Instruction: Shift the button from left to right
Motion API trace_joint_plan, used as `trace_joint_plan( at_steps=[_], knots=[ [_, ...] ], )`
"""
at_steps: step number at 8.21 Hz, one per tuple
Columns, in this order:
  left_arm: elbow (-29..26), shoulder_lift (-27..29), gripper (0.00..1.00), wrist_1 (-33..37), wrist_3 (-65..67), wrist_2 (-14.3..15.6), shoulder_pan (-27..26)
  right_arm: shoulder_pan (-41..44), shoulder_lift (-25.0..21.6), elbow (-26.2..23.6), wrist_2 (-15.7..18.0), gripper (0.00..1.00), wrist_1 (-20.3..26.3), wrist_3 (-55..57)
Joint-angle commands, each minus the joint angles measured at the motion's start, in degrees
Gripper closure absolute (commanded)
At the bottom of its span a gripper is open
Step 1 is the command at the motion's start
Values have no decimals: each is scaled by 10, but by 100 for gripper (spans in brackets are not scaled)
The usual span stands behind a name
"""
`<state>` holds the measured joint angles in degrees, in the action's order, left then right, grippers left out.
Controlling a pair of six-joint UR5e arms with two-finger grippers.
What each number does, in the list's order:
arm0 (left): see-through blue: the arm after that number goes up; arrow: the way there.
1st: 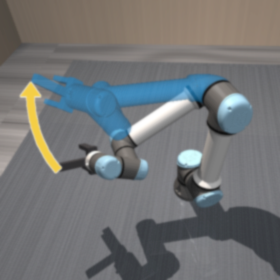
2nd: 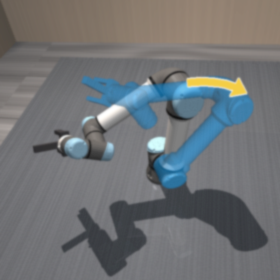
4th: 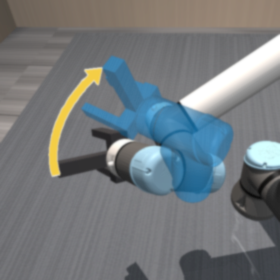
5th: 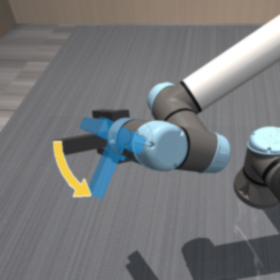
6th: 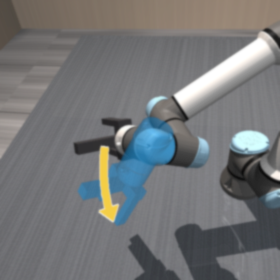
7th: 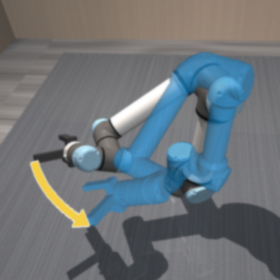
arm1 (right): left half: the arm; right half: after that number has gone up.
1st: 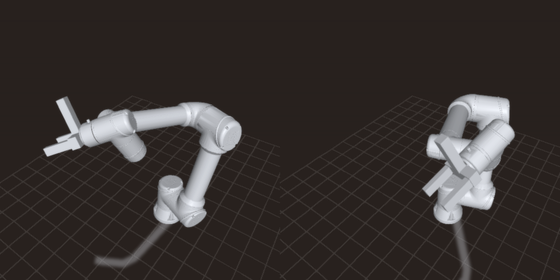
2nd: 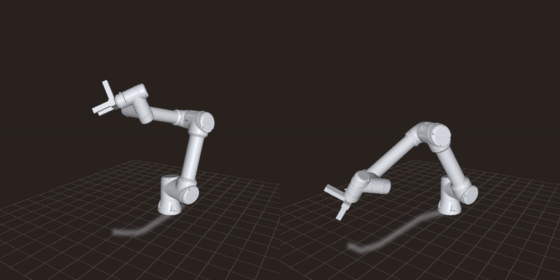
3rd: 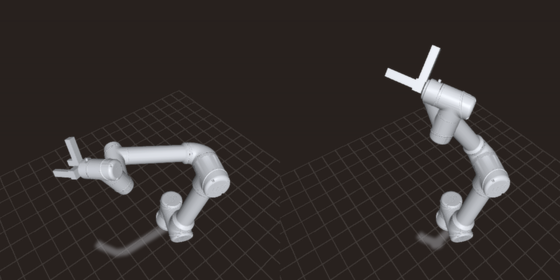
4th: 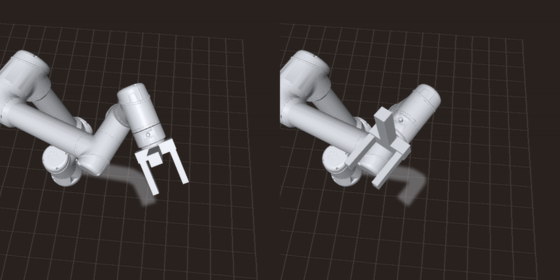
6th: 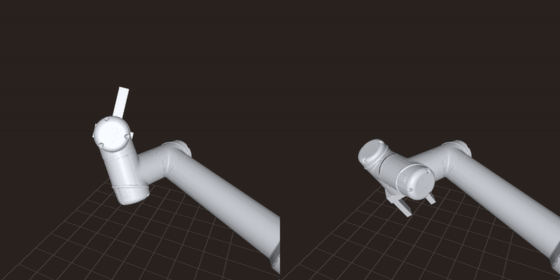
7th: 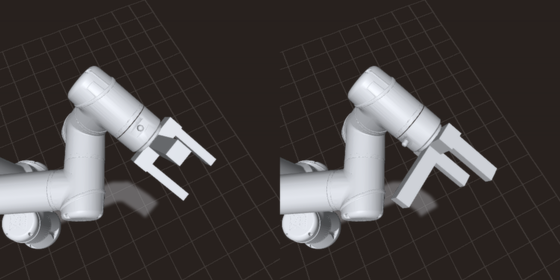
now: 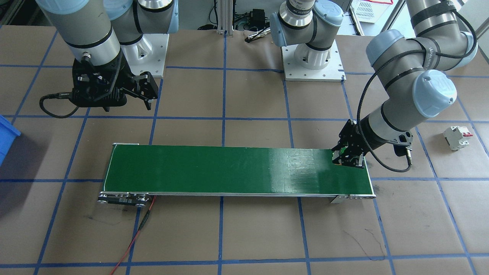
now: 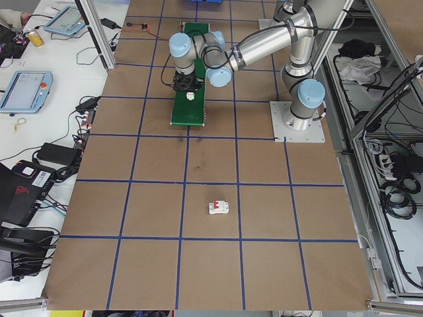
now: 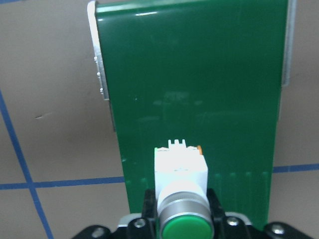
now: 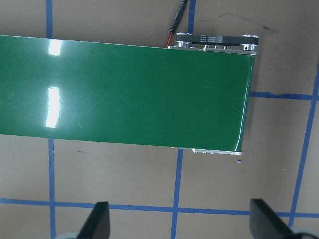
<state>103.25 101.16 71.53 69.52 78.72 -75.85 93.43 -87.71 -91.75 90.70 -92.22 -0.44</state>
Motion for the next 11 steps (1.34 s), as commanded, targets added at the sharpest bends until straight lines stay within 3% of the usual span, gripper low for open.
trace_joint_plan(
  at_steps=[1,9,11],
  knots=[
    [4,25,100,-63,-11,-20,2,0,0,-1,-1,0,-1,0],
    [35,32,100,-66,-38,-22,16,0,0,0,-1,0,-1,0],
    [41,32,89,-66,-42,-20,16,0,0,0,-1,0,-1,0]
  ],
)
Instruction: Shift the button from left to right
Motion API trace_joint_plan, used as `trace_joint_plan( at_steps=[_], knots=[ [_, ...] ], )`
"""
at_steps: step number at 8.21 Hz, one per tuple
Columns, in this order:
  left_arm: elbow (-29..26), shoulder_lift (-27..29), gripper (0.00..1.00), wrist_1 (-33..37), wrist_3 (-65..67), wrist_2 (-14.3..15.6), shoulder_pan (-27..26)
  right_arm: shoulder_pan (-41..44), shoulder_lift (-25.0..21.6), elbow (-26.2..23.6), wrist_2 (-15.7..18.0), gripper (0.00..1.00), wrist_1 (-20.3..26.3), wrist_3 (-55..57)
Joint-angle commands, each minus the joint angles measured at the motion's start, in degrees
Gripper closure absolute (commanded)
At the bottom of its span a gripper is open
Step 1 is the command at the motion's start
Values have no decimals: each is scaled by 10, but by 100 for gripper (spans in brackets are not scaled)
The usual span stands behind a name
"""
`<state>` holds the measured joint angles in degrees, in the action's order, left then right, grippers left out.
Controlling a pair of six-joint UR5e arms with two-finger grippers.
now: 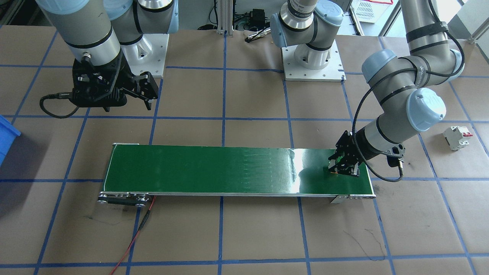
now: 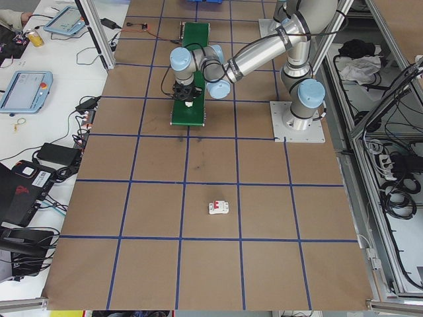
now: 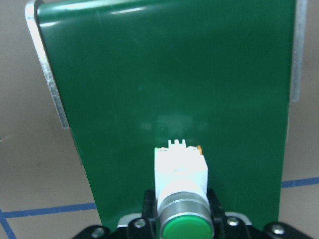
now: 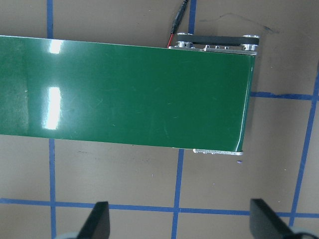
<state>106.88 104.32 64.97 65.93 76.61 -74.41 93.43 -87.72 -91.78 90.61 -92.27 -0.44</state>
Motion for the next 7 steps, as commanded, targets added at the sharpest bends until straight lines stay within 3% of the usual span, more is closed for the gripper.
trace_joint_plan(
  at_steps=[1,2,3,7],
  knots=[
    [5,1,59,1,-6,6,1,0,0,0,0,0,0,0],
    [7,2,6,0,-9,5,1,0,0,0,0,0,0,0],
    [7,2,0,1,-9,4,1,0,0,0,0,0,0,0],
    [6,2,0,1,-11,6,1,0,0,0,-1,0,0,0]
  ],
)
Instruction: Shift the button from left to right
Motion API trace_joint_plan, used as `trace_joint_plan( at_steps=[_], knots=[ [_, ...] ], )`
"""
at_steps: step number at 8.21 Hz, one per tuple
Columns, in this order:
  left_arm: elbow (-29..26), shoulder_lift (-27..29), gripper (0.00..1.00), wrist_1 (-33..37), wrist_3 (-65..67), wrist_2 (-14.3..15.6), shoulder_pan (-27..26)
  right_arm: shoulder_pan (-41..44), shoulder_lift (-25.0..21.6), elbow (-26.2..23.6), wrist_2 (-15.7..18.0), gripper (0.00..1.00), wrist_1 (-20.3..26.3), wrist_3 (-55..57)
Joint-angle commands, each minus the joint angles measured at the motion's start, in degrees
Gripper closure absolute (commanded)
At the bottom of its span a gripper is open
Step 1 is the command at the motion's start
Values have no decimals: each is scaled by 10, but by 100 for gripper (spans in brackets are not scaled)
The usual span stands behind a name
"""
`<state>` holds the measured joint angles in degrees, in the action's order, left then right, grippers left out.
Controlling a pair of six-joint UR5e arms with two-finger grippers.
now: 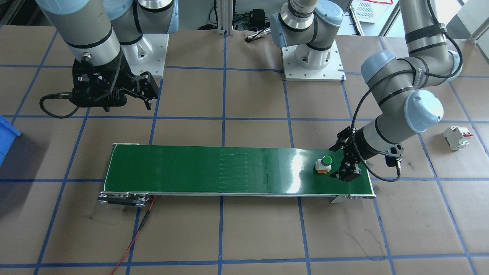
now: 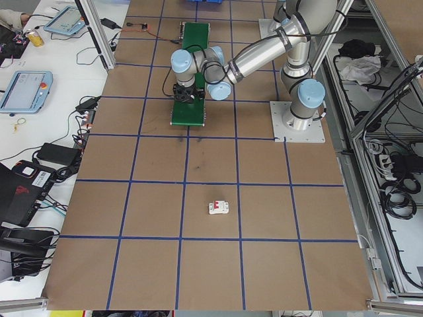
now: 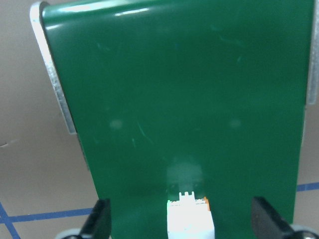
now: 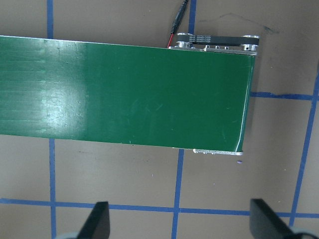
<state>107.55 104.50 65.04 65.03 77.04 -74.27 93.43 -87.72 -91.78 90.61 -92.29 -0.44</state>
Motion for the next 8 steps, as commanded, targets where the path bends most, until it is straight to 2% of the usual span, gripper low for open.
trace_joint_plan(
  at_steps=[1,2,4,6,7,8],
  knots=[
    [-1,1,0,2,-21,3,0,-1,1,-1,-2,0,-1,0],
    [-5,-1,0,1,-89,27,2,-1,6,-1,-9,0,-16,0],
    [-9,-23,0,-1,-288,177,7,-1,38,-1,-9,0,-45,0],
    [-24,-57,0,10,-388,180,-3,-1,77,-2,-5,0,-90,0],
    [-33,-74,0,47,-396,161,-11,-1,113,-8,-1,0,-138,0],
    [-65,-86,0,93,-408,159,-38,-1,131,-16,2,0,-159,0]
  ],
)
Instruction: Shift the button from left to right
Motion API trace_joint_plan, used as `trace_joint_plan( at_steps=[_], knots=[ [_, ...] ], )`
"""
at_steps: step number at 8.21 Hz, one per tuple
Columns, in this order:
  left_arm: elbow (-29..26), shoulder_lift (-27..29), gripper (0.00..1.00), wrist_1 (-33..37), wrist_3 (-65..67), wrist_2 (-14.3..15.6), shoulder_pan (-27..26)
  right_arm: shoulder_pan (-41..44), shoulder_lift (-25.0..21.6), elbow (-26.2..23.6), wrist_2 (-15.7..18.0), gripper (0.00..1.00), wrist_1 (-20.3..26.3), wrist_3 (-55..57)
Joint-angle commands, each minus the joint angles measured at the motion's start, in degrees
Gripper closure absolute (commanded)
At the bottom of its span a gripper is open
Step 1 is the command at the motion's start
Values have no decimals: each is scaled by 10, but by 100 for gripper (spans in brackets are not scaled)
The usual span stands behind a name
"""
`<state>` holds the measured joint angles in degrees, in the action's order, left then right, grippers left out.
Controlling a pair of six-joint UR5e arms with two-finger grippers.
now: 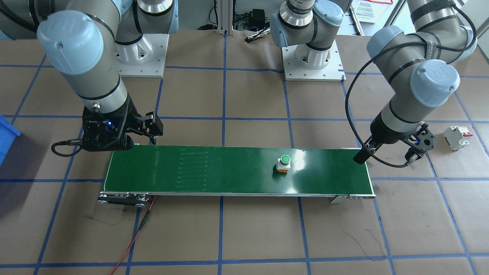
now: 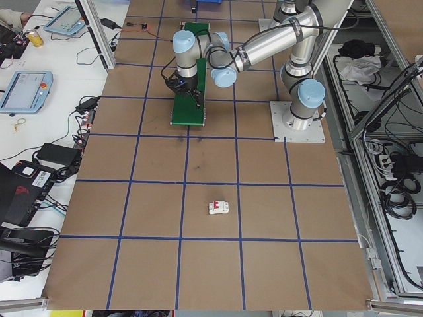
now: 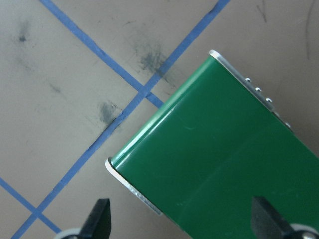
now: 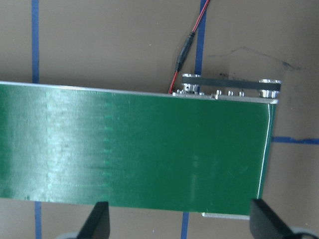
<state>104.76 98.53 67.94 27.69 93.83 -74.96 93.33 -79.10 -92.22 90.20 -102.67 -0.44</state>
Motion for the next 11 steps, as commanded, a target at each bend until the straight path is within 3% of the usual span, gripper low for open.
trace_joint_plan(
  at_steps=[1,3,4,9,10,11],
  knots=[
    [-89,-39,0,132,-37,-8,-62,-1,49,-23,6,0,-64,1],
    [-221,-45,0,277,-37,-8,-114,-2,53,-37,7,0,-67,1],
    [-267,-37,0,312,-37,-9,-130,-2,53,-38,7,0,-67,3],
    [-282,-70,0,309,-116,-8,-153,-2,53,-38,-5,0,-66,11],
    [-279,-68,0,309,-115,-6,-153,-2,53,-40,-18,0,-65,30],
    [-278,-59,0,302,-117,-10,-153,-2,49,-51,-54,0,-66,64]
  ],
)
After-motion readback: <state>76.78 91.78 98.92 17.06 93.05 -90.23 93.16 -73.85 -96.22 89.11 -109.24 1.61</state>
